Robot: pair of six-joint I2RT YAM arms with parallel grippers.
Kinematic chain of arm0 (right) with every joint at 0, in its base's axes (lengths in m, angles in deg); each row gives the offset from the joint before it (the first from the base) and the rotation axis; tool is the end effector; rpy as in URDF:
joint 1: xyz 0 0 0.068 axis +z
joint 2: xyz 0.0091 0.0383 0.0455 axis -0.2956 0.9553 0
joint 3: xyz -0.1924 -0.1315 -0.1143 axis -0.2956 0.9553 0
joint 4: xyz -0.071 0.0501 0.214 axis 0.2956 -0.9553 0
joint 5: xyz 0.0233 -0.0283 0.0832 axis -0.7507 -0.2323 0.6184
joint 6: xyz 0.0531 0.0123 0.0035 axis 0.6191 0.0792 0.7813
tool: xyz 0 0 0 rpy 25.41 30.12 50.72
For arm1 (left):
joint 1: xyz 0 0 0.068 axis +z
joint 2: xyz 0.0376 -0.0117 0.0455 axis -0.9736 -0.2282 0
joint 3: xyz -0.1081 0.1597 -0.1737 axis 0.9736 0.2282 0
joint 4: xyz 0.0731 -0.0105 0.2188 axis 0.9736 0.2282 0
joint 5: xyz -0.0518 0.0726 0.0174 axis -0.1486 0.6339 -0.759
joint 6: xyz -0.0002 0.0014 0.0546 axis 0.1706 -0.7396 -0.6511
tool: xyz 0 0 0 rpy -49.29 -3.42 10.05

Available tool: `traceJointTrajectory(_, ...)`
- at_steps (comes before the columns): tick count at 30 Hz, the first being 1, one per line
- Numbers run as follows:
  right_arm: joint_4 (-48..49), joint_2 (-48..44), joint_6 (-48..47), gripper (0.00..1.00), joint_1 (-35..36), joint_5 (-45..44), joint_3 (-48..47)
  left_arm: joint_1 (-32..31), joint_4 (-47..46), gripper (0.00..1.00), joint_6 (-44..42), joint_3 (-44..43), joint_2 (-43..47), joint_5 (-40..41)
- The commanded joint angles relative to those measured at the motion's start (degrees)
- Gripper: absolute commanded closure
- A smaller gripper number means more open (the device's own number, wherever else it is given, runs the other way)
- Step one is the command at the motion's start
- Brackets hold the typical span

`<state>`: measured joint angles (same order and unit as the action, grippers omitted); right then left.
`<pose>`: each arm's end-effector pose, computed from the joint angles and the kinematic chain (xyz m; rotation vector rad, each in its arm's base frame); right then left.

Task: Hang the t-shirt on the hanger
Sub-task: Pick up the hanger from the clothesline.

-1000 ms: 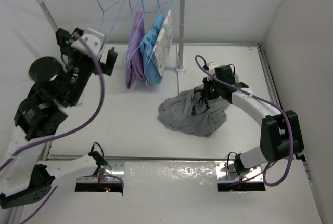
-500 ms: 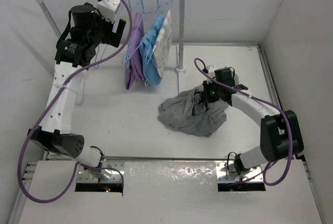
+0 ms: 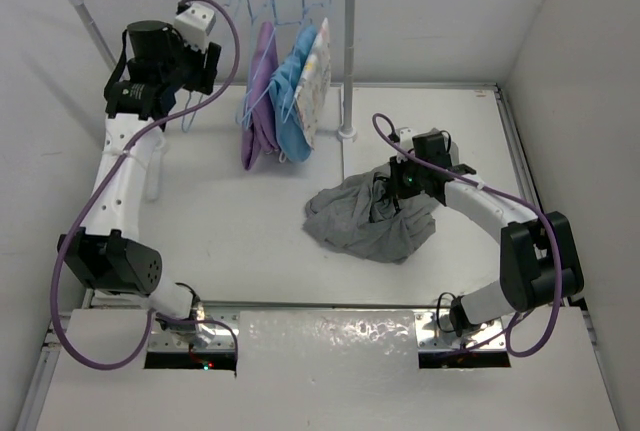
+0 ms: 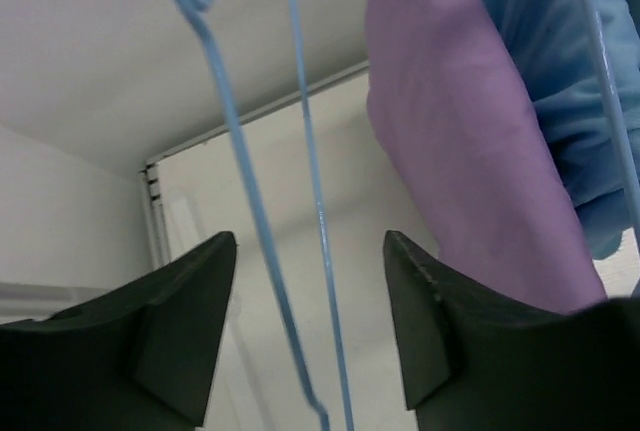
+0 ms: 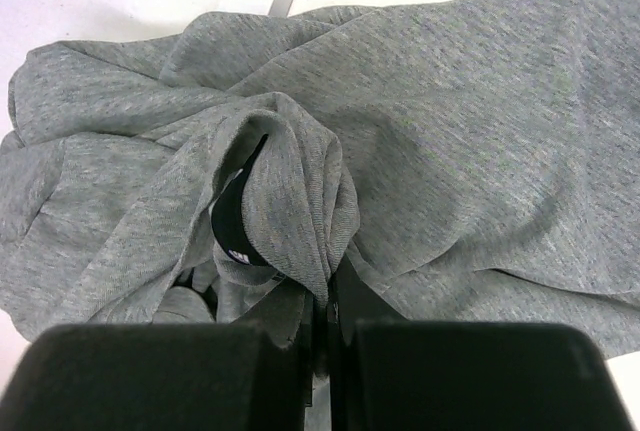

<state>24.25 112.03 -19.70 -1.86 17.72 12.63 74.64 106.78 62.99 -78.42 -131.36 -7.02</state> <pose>0.2646 0.0802 0.2023 -0.2277 2.4328 0.4361 0.3025 -0.0158 0.4355 0.4872 1.8624 0.1211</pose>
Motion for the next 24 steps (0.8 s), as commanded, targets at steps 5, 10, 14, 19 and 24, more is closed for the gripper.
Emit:
traceJointTrajectory(5,1.53,-0.13,-0.93,1.0,-0.22,0.05,0.68,0.07,-6.37,0.65,-0.83,6.39,2.69,-1.31)
traceJointTrajectory(10,0.91,0.83,-0.84,1.0,-0.3,-0.39,0.59,0.07,-6.02,0.91,0.13,6.57,4.53,-0.33)
traceJointTrajectory(14,0.91,1.36,-0.49,1.0,-0.3,-0.56,0.5,0.07,-6.55,1.0,1.71,5.96,5.94,-0.25)
traceJointTrajectory(19,-0.31,1.71,-0.93,1.0,-0.39,-0.57,-0.29,0.07,-6.21,1.0,2.68,2.97,7.34,1.95)
traceJointTrajectory(24,-0.58,1.62,-1.11,1.0,-0.39,-1.44,-0.03,0.07,-5.85,1.0,3.21,2.53,11.12,3.87)
